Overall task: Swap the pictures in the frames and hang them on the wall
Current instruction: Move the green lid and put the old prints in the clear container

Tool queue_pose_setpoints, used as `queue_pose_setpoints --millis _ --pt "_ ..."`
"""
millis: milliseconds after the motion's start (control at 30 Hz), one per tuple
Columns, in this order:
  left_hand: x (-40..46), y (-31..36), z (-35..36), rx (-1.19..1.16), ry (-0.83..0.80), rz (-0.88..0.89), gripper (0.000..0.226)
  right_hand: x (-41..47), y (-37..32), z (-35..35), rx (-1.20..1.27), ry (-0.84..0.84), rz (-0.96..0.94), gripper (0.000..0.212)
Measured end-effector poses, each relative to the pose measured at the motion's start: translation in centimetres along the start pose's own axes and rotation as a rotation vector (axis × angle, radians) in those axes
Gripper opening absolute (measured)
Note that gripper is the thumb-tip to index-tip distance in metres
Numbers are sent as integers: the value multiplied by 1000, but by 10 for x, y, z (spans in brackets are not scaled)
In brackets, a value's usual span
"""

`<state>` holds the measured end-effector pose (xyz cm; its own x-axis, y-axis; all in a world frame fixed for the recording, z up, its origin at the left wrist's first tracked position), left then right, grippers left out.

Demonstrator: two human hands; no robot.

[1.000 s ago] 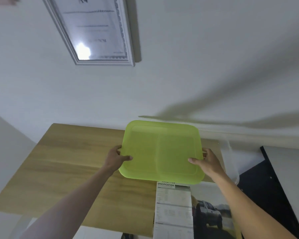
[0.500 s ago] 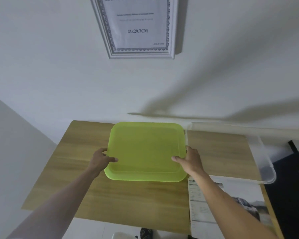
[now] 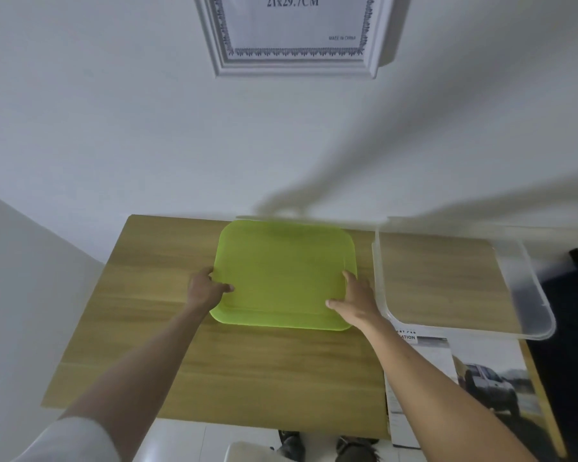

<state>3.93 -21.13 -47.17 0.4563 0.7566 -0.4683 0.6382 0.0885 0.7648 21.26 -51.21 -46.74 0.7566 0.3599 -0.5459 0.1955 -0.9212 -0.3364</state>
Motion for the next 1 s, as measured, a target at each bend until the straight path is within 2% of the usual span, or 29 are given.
queue_pose_setpoints --millis 333,433,500,733,867,1000 --pt "-8 0 4 180 41 64 72 2 -14 10 -192 72 6 80" --pt "-28 11 8 259 169 206 65 -7 -19 0 -222 146 -68 71" --pt "-45 22 19 229 226 312 62 -14 -21 -13 -185 240 -151 62" --pt "-122 58 107 151 118 692 35 -51 16 -77 -62 585 -405 35" --pt "-174 53 167 144 -39 661 29 -73 69 -106 -19 697 -409 28" --pt "-225 28 227 262 -182 329 48 -106 148 -122 -88 744 -385 20"
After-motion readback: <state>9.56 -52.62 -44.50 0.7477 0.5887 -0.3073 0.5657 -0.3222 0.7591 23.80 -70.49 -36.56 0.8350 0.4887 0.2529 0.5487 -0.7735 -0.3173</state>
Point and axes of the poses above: each hand's wrist, its own x-axis towards the middle knuckle, its own z-axis out of the palm, y = z × x, the point moved 5 cm from there along x, towards the middle knuckle, and after that the axes turned 13 degrees about -x, right-handed, at the moved point
